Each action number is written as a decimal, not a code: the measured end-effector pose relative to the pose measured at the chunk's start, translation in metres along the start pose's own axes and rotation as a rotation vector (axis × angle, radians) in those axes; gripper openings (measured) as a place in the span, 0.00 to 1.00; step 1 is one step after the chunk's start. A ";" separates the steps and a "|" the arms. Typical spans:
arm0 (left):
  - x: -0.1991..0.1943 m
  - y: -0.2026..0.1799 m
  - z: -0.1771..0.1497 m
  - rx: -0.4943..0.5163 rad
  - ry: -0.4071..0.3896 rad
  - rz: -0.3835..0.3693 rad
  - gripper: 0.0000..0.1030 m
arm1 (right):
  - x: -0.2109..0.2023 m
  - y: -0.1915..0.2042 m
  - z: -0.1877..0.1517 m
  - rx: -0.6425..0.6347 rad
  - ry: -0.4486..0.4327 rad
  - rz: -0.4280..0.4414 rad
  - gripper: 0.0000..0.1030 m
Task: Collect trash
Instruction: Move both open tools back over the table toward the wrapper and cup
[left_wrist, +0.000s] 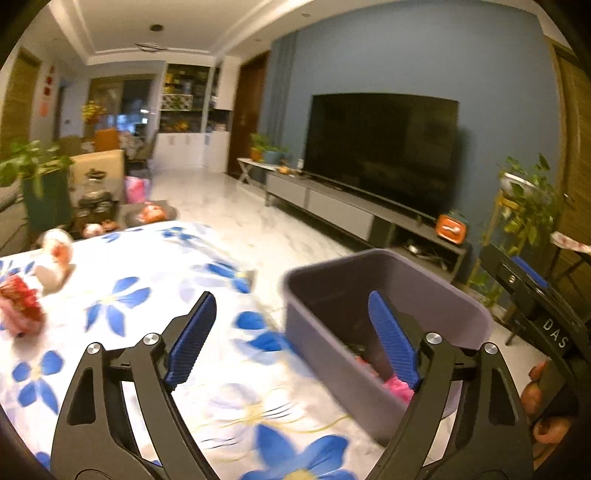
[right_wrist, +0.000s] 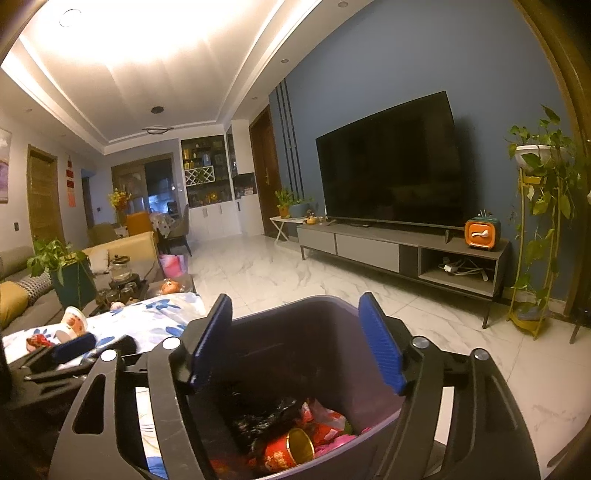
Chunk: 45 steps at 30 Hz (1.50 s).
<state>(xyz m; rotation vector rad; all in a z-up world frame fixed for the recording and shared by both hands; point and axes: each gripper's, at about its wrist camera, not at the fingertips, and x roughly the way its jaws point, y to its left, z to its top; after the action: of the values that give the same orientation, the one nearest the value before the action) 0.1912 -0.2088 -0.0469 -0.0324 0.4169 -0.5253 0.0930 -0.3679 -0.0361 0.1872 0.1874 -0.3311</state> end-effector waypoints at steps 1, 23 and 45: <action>-0.005 0.007 -0.001 -0.008 -0.003 0.025 0.83 | -0.001 0.003 -0.001 -0.003 0.007 0.008 0.74; -0.111 0.182 -0.024 -0.206 -0.005 0.505 0.87 | -0.018 0.123 -0.013 -0.104 0.052 0.249 0.88; -0.079 0.240 -0.021 -0.181 0.049 0.503 0.87 | 0.019 0.207 -0.028 -0.137 0.111 0.344 0.88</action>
<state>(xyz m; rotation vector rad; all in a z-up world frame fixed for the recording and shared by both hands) 0.2359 0.0402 -0.0691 -0.0863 0.4995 0.0079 0.1767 -0.1755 -0.0363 0.0997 0.2824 0.0350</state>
